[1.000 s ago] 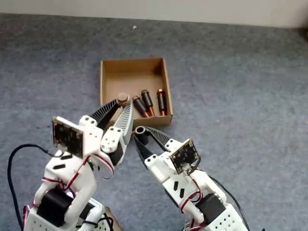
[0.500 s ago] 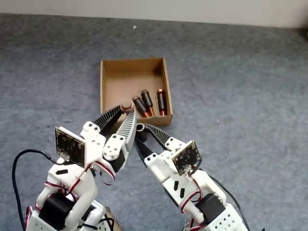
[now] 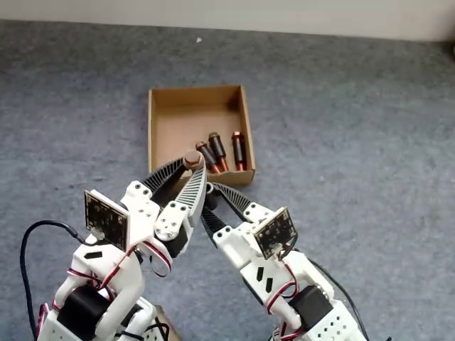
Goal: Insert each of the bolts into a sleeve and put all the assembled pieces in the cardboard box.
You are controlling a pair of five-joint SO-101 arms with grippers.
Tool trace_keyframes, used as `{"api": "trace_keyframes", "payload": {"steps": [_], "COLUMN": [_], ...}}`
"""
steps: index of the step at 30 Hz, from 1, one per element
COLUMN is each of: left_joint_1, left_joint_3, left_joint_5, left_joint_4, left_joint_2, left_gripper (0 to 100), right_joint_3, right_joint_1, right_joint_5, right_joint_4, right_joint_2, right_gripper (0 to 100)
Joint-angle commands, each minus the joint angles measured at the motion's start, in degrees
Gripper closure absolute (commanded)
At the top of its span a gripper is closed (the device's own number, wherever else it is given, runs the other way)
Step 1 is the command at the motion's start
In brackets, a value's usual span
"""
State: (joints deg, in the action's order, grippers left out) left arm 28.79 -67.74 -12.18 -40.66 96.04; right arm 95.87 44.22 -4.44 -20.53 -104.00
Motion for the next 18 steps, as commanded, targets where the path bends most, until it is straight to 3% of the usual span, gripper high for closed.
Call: {"api": "trace_keyframes", "payload": {"steps": [1, 6, 11, 18], "left_joint_1": [1.4, 1.4, 1.4, 1.5], "left_joint_3": [0.1, -1.4, -5.2, -6.8], "left_joint_5": [-0.4, -0.4, -0.4, 3.5], "left_joint_4": [0.2, 0.3, 5.8, 7.1], "left_joint_2": [0.1, -0.3, -0.3, 0.1], "left_gripper": [99, 99, 99, 99], "right_joint_3": [9.2, 9.2, 9.2, 9.2], "right_joint_1": [0.7, 0.7, 0.7, 0.3], "right_joint_5": [-0.7, -0.8, -0.8, -0.8], "right_joint_4": [1.9, 2.0, 2.1, 2.3], "right_joint_2": [-1.1, -1.1, -1.2, -1.2], "right_gripper": [99.3, 99.3, 99.3, 99.3]}}
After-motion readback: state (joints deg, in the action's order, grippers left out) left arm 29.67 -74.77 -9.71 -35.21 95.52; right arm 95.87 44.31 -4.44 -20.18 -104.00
